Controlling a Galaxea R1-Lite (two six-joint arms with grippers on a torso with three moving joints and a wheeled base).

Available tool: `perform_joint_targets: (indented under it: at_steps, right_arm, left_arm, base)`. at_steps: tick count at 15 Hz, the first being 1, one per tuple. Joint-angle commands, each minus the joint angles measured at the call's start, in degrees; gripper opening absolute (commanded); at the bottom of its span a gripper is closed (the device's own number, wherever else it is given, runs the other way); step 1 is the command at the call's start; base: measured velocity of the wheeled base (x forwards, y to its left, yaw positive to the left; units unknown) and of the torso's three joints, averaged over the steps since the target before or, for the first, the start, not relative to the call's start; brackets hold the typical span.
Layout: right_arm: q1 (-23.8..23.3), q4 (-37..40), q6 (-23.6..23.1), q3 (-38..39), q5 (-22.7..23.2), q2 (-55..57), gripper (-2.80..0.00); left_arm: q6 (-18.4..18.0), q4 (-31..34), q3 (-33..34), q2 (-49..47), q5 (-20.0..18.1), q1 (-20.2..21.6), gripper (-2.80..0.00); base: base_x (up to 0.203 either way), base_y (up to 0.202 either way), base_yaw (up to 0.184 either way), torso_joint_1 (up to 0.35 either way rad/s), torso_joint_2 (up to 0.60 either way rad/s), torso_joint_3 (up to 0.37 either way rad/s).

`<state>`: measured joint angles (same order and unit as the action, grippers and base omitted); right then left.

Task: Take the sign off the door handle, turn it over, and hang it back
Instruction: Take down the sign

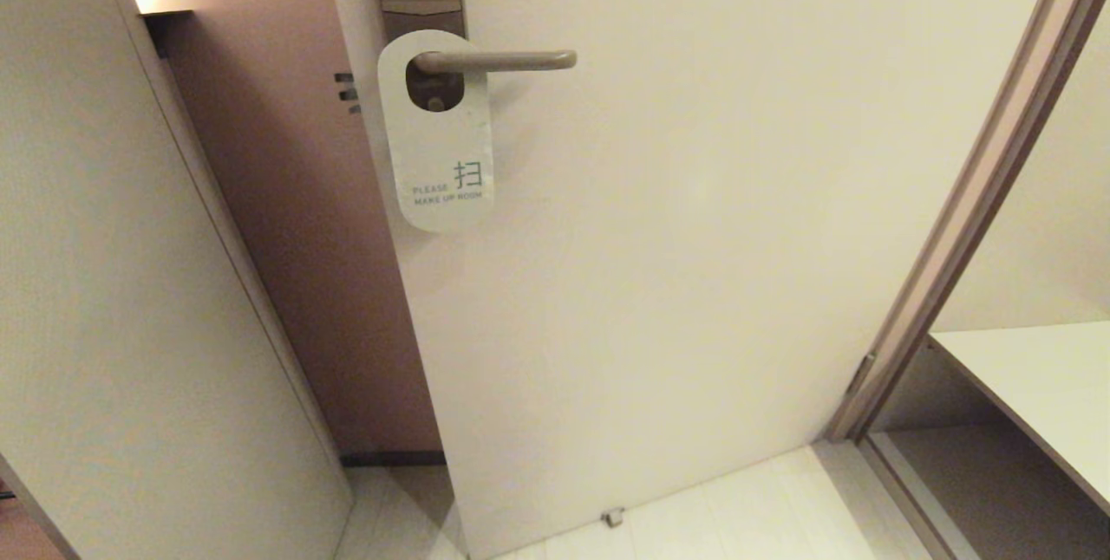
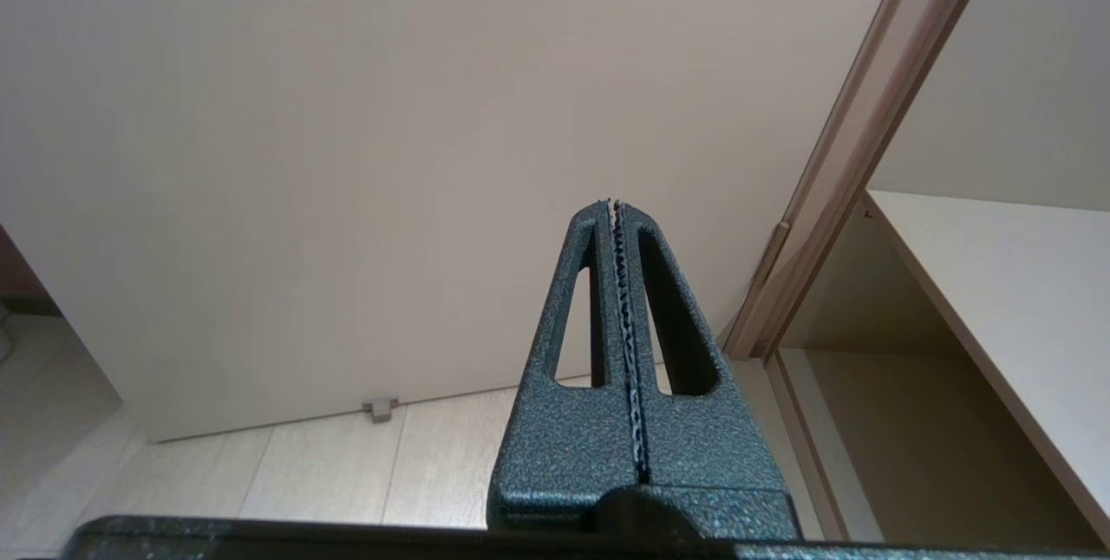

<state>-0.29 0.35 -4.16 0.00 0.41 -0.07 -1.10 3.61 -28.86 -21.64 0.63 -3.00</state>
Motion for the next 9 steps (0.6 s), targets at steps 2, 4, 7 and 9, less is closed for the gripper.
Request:
perform_joint_targets:
  at_steps: [2,4,7,9]
  right_arm:
    - [0.03,0.00,-0.06,0.00,0.03,0.07,-2.80]
    - [0.01,0.00,-0.03,0.00,0.03,0.07,-2.80]
    - [-0.06,0.00,-0.06,0.00,0.02,0.07,-2.80]
    - [-0.03,0.00,-0.05,0.00,0.03,0.07,-2.80]
  left_arm:
    - [0.88,-0.08,-6.96,-9.98,-0.26,-0.15,-2.80]
    - [3.42,-0.34,-12.64,-16.27,-0.53,-0.15,-2.80]
    - [5.42,-0.51,-20.16,-23.80,-4.08,-0.09,-2.80]
    - [5.71,-0.53,-23.84,-27.40,-10.25,-0.05,-2.80]
  base:
    - [0.000,0.000,0.000,0.000,0.00,0.000]
    - [0.000,0.000,0.000,0.000,0.00,0.000]
    - [0.000,0.000,0.000,0.000,0.00,0.000]
    - [0.000,0.000,0.000,0.000,0.00,0.000]
